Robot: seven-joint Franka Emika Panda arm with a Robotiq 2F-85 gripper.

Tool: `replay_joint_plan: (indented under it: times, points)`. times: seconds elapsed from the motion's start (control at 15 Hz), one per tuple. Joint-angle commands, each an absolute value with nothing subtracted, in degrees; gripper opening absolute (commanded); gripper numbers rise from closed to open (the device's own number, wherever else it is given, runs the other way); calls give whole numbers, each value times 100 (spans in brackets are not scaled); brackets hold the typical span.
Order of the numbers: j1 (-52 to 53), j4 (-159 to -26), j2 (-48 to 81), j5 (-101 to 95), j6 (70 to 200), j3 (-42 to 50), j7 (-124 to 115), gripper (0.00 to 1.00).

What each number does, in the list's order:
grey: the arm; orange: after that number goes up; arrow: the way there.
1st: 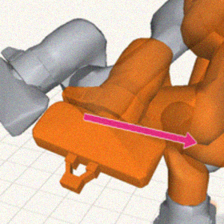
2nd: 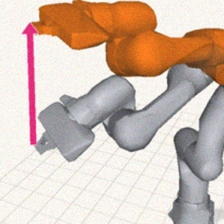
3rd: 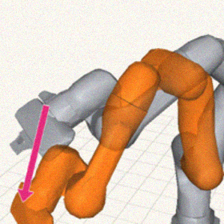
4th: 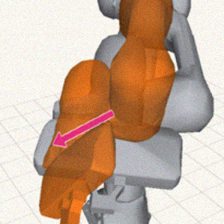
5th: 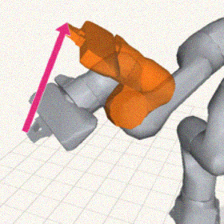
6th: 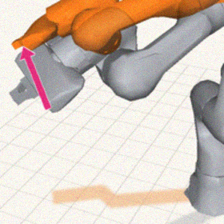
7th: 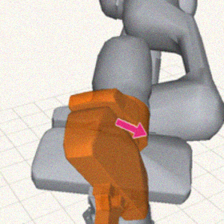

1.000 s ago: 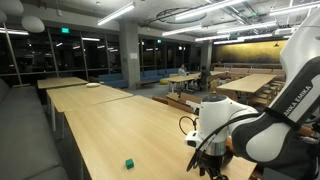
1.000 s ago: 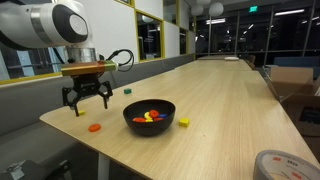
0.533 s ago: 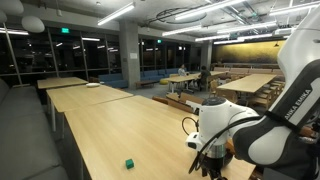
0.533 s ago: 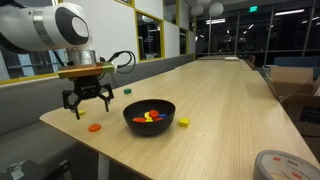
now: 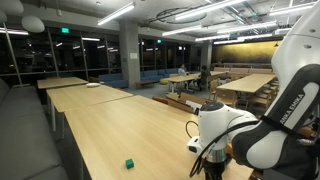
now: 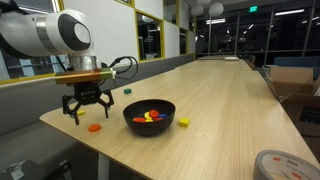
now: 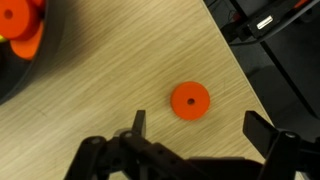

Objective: Pick the orange and blue rings and put them in the bowl

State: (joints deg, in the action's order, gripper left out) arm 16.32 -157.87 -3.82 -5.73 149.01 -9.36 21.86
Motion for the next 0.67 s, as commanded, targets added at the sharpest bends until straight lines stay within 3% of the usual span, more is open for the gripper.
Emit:
replay_joint_plan:
  times: [0.0, 0.6]
  points:
    - [1493, -15785, -314, -725, 14991, -1041, 1818, 100]
    - [1377, -15784, -42, -998, 15263, -1015, 1415, 100]
